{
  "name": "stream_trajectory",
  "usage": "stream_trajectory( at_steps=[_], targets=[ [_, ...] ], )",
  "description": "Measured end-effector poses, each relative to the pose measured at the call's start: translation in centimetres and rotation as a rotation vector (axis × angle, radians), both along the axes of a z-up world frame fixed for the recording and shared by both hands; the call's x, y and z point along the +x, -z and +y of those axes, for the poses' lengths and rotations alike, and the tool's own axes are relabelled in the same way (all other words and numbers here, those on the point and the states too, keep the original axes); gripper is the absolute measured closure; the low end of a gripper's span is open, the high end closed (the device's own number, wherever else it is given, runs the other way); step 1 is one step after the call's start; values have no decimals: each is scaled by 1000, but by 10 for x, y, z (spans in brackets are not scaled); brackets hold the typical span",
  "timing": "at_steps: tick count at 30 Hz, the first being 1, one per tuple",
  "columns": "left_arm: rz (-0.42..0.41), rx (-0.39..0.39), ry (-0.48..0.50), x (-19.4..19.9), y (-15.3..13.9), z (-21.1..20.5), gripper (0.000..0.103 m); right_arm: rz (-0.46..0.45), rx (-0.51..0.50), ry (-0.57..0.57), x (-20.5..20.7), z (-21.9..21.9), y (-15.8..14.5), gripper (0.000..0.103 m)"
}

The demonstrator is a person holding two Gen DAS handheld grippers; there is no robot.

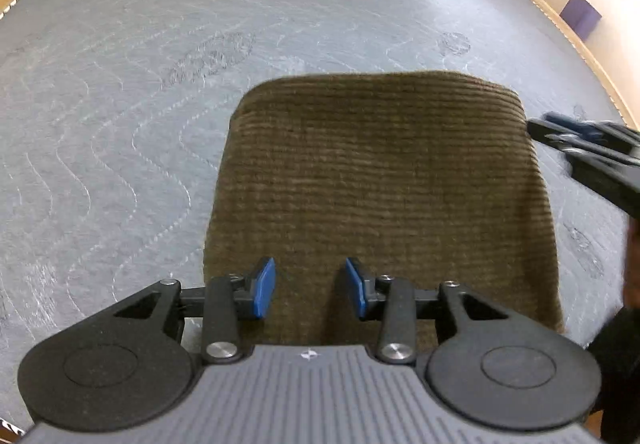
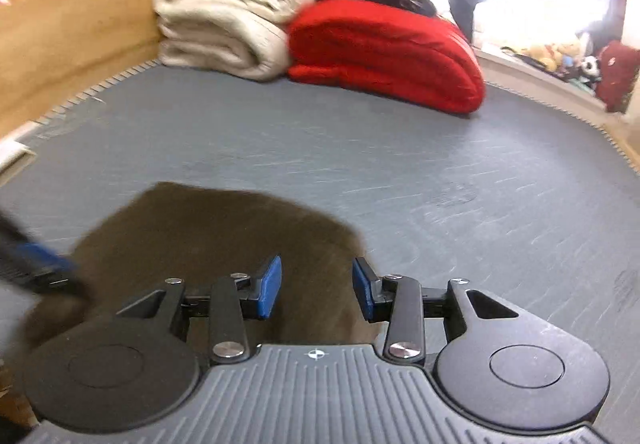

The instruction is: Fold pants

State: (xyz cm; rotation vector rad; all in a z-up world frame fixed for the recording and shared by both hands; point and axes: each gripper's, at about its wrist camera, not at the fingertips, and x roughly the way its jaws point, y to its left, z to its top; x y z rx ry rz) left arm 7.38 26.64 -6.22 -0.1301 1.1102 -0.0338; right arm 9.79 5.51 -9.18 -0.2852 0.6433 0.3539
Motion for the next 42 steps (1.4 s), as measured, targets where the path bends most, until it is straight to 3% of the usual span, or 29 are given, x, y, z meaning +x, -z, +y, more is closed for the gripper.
stream_trajectory(
  at_steps=[1,3,8,10,12,14,17,18,19,20,21,22,25,27,29,31,34,36,42],
  targets=[
    [-9,0,7,-2,1,-5,60,43,-70,31,23,2,18,78],
    [-33,-20,19,-1,-6,-5,60,207,-70,155,58,-7,51,78],
    [-51,-43,25,0,-5,0,60,259,-110,199,85,2,58,79],
    [6,-12,13,1,7,8,60,295,-56,226,93,-7,48,79],
    [73,33,10,1,24,12,54,286,38,264,85,-22,29,78],
    [54,1,-3,-1,20,17,54,212,112,253,43,-36,10,73],
    [-35,-70,-52,-13,2,30,55,149,129,110,-22,-33,4,73],
    [-51,-107,-70,-17,0,35,55,167,117,89,-35,-34,12,73],
    [-12,-116,-87,-18,7,39,55,236,90,98,-44,-34,28,73],
    [61,-76,-100,-18,20,40,51,326,72,134,-48,-38,48,71],
    [105,-36,-100,-21,29,39,43,362,109,177,-53,-47,59,68],
    [100,-26,-102,-26,29,38,43,352,162,212,-58,-55,60,58],
    [23,-59,-126,-35,12,40,41,360,220,247,-61,-70,51,53],
    [-26,-54,-164,-39,0,46,18,331,214,236,-64,-76,44,45],
    [-42,-30,-213,-37,-4,50,11,282,207,238,-62,-85,40,33],
    [-34,-58,-252,-34,-2,56,10,269,248,219,-57,-92,31,28],
    [-11,-164,-283,-28,5,65,6,334,293,183,-38,-95,33,21],
    [4,-200,-279,-25,11,67,0,382,287,154,-28,-92,38,20],
    [80,-243,-271,-13,35,71,0,475,347,97,-17,-92,57,20]
  ],
)
